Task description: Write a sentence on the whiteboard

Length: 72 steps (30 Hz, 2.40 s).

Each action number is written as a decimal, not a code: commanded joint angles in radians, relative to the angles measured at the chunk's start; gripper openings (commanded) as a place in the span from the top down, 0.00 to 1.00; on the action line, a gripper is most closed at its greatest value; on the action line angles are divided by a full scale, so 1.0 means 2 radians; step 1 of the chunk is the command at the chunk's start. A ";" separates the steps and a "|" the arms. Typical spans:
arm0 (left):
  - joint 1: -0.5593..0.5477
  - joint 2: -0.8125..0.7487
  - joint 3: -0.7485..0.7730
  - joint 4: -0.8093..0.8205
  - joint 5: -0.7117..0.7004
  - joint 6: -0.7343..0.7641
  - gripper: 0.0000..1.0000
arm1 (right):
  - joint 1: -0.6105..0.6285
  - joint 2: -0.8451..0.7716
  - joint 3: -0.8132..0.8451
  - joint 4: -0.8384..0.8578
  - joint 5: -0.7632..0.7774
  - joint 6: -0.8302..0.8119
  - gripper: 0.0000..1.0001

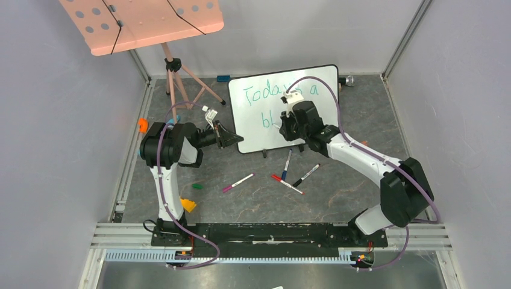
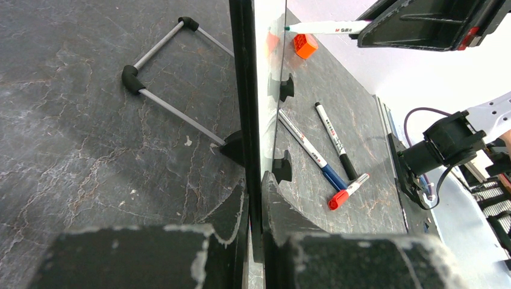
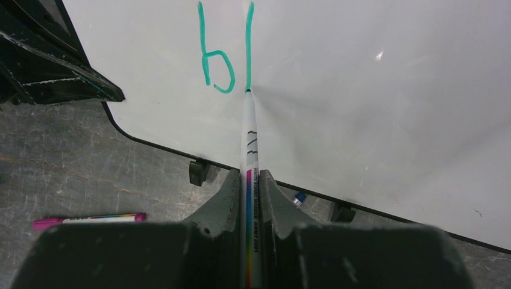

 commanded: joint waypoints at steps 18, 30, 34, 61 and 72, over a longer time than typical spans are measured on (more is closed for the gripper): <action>-0.001 0.006 0.008 0.040 0.002 0.025 0.98 | -0.013 -0.018 0.019 0.012 0.006 -0.003 1.00; -0.001 0.007 0.009 0.040 0.004 0.024 0.98 | -0.013 -0.011 0.010 0.022 0.010 0.001 1.00; -0.001 0.007 0.010 0.040 0.004 0.024 0.98 | -0.019 -0.020 0.001 0.014 0.027 -0.001 1.00; -0.001 0.007 0.009 0.040 0.003 0.024 0.98 | -0.039 -0.005 0.027 0.025 -0.033 0.005 1.00; -0.001 0.007 0.009 0.040 0.003 0.024 0.98 | -0.039 -0.003 0.025 0.022 -0.028 0.007 1.00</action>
